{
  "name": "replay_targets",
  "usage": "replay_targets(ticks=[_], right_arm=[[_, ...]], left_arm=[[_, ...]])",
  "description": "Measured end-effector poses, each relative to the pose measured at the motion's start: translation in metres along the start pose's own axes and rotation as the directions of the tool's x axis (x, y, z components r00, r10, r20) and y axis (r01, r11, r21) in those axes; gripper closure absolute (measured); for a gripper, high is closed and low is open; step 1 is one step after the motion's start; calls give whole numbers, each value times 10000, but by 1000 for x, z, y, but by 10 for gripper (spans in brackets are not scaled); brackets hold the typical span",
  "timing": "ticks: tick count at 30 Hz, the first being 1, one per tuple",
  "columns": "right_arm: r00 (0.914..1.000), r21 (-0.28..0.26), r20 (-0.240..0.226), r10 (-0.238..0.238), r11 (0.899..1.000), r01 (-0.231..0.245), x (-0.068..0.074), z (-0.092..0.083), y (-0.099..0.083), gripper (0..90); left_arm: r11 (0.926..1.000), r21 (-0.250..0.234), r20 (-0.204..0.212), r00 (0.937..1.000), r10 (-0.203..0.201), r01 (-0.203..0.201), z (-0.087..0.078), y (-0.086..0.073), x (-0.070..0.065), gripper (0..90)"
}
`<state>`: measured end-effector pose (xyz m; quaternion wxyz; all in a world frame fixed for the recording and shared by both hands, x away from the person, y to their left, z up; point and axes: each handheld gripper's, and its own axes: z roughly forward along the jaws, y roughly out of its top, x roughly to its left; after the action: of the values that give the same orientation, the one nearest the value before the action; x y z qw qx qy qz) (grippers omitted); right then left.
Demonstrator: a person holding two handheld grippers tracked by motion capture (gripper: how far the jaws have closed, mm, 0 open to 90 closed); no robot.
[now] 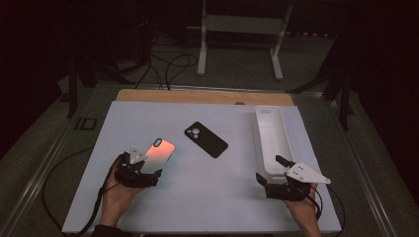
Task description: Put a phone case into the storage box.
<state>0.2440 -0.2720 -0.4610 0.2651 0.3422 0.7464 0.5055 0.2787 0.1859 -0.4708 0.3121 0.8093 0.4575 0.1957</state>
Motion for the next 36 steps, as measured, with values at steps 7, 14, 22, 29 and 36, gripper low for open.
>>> replay_targets(ticks=[7,14,22,29,36], right_arm=[[9996,61,-265,-93,9999,94,-4,-2,9,89],[9963,-31,-830,241,9997,-245,-10,-1,18,88],[9915,-90,-1252,366,9992,-380,-11,3,34,88],[9883,-175,-1437,505,9984,-536,-12,9,43,88],[9859,-183,-1588,528,9982,-564,-9,13,50,88]], left_arm=[[9966,-600,-246,9982,543,-557,-22,13,-7,171],[9909,-938,-456,9947,923,-963,-35,25,-10,171],[9814,-1320,-210,9902,1380,-1395,-39,32,-13,171],[9711,-1701,-164,9858,1670,-1673,-44,40,-16,171],[9615,-1815,-84,9781,2082,-2062,-45,46,-22,171]])
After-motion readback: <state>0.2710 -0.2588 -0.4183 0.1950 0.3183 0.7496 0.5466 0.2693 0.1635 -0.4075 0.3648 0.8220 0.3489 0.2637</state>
